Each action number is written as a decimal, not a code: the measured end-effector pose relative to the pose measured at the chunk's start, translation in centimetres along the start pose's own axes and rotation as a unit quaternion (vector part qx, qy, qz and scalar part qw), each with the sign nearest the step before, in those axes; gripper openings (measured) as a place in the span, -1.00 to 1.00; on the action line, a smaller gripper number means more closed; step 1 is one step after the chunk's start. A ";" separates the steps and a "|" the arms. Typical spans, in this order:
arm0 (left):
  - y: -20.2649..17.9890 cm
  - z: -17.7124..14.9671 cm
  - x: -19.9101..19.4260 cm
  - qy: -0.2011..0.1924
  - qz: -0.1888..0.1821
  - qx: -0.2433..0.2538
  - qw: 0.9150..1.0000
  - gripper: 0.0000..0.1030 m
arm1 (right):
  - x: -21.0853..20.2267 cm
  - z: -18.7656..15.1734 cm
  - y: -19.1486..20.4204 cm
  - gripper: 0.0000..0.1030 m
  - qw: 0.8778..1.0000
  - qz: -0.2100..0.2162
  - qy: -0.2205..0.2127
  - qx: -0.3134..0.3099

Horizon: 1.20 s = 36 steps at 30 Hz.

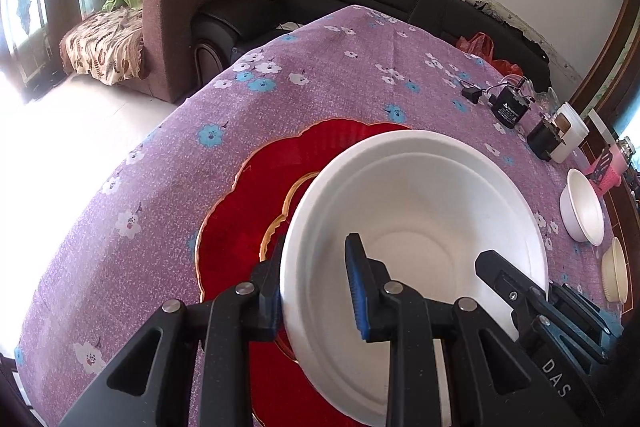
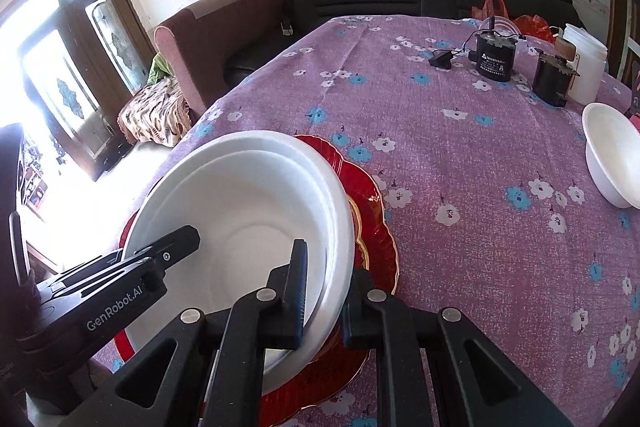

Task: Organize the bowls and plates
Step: 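Lower the white bowl onto the red plate stack and open both grippers, then move both tools to the flat white plate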

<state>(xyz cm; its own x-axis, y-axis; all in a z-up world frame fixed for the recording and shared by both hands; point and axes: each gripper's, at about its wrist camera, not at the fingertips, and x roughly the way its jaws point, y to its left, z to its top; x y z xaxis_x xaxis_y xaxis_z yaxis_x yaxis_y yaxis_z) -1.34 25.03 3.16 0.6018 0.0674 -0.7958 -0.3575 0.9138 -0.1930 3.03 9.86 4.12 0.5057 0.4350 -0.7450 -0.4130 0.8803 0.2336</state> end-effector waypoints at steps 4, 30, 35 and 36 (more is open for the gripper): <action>0.0 0.2 -0.2 -0.003 0.001 0.004 1.000 -0.42 | 0.2 -0.1 0.1 -0.70 1.000 -0.010 -0.007 -0.007; -4.9 -3.0 -12.0 -0.162 0.056 0.095 0.981 0.72 | -9.7 -2.5 -4.4 0.03 0.994 -0.008 -0.097 0.039; -6.9 -4.0 -13.8 -0.177 0.054 0.121 0.975 0.76 | -11.5 -3.6 -6.7 0.03 0.993 -0.019 -0.105 0.053; -7.3 -4.2 -14.0 -0.177 0.053 0.124 0.975 0.76 | -11.9 -3.8 -7.1 0.03 0.992 -0.021 -0.106 0.058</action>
<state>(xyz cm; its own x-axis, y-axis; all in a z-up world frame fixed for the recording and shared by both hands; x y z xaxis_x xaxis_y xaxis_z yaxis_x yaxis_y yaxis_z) -10.16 15.78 13.29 0.7952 0.2612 -0.5472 -0.2746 0.9597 0.0592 -2.87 -2.30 8.92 0.6739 0.4170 -0.6098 -0.3046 0.9089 0.2849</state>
